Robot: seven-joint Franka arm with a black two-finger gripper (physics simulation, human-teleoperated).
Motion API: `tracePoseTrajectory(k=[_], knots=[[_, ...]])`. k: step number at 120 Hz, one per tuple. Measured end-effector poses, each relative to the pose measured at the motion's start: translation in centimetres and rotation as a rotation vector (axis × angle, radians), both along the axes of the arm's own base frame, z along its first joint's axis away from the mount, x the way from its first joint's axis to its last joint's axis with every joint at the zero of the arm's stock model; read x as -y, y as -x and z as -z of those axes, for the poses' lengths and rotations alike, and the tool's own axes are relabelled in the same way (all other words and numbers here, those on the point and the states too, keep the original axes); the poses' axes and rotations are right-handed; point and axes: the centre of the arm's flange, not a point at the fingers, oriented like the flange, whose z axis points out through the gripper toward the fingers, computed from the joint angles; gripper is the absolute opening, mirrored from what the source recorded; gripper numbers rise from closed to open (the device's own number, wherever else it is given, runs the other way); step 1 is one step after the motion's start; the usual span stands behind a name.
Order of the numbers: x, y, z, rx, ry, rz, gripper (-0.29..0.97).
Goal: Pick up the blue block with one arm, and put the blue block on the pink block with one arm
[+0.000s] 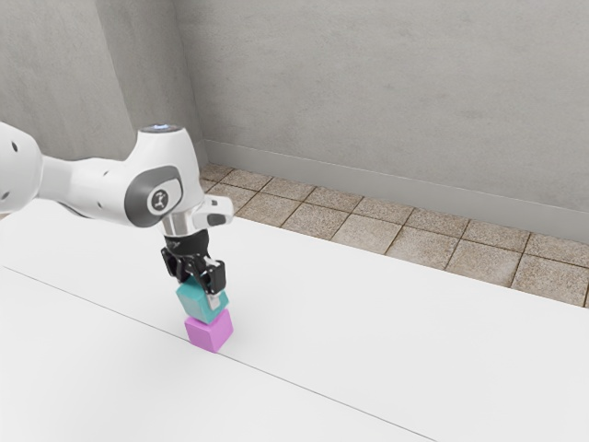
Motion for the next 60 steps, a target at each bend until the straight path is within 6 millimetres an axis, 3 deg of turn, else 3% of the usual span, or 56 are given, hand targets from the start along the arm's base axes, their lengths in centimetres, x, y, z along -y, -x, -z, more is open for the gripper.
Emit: tracePoseTrajectory(k=[60], knots=[[-0.27,0.36,0.12,0.019,-0.003,-0.016,0.39]])
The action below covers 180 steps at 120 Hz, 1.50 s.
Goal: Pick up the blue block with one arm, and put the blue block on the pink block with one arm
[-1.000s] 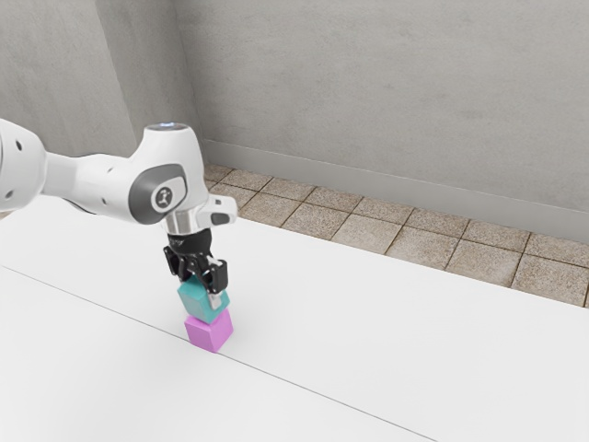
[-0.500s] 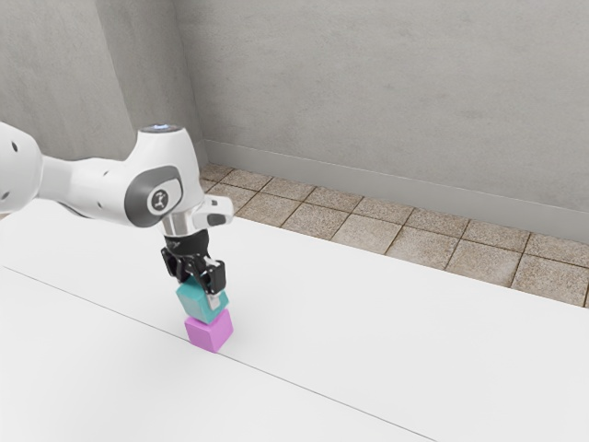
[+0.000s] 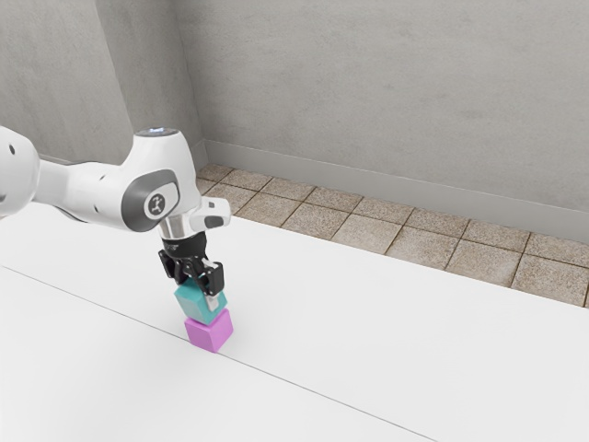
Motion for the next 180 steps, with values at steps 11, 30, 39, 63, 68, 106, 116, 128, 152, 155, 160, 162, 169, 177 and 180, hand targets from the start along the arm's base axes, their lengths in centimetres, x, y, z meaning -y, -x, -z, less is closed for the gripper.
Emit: tracePoseTrajectory(k=[11,30,39,63,68,106,116,128,152,155,160,162,169,177,180], knots=[[0.0,0.11,0.09,0.001,-0.001,-0.003,0.39],[0.0,0.28,0.09,0.005,-0.002,-0.007,0.39],[0.0,0.28,0.1,0.007,-0.002,-0.008,0.39],[-0.74,0.25,0.08,0.009,0.001,-0.028,0.39],[-0.78,0.25,0.08,0.009,0.001,-0.03,0.39],[-0.64,0.24,0.12,0.009,0.001,-0.036,0.39],[-0.63,0.24,0.17,0.008,0.001,-0.04,0.39],[-0.56,0.24,0.24,0.006,0.001,-0.043,0.39],[-0.47,0.25,0.39,0.002,0.001,-0.047,0.39],[-0.42,0.24,0.41,0.002,0.001,-0.047,0.39],[-0.33,0.24,0.44,0.001,0.002,-0.047,0.39],[-0.3,0.24,0.44,0.001,0.002,-0.046,0.38],[-0.21,0.24,0.45,0.001,0.002,-0.046,0.39],[-0.19,0.26,0.43,0.0,0.002,-0.046,0.44],[-0.17,0.26,0.41,0.0,0.003,-0.046,0.46]])
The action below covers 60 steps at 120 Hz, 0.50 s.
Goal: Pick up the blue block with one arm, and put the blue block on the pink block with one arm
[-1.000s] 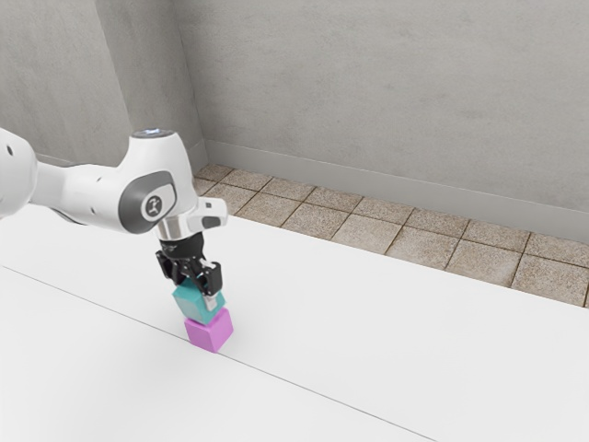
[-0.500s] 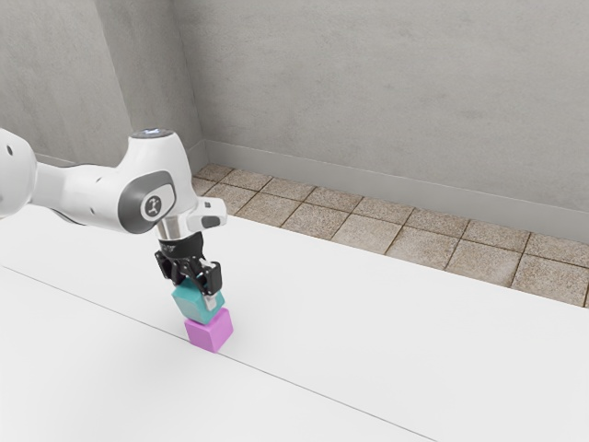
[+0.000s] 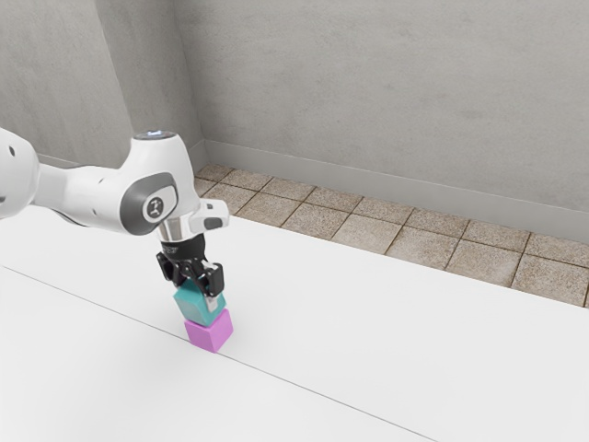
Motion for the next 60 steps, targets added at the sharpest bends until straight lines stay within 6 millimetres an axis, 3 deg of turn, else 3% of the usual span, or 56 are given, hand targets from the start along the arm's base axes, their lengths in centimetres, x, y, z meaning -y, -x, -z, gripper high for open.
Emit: tracePoseTrajectory(k=[12,20,37,49,60], knots=[[0.1,0.0,-0.3,0.005,-0.001,0.002,0.54],[0.6,0.2,-3.0,0.049,-0.012,0.013,0.58],[2.8,1.9,-11.9,0.155,-0.046,0.051,0.63],[4.9,0.0,-19.4,0.227,-0.04,0.093,0.65],[5.2,-2.5,-22.9,0.241,-0.031,0.105,0.66]])
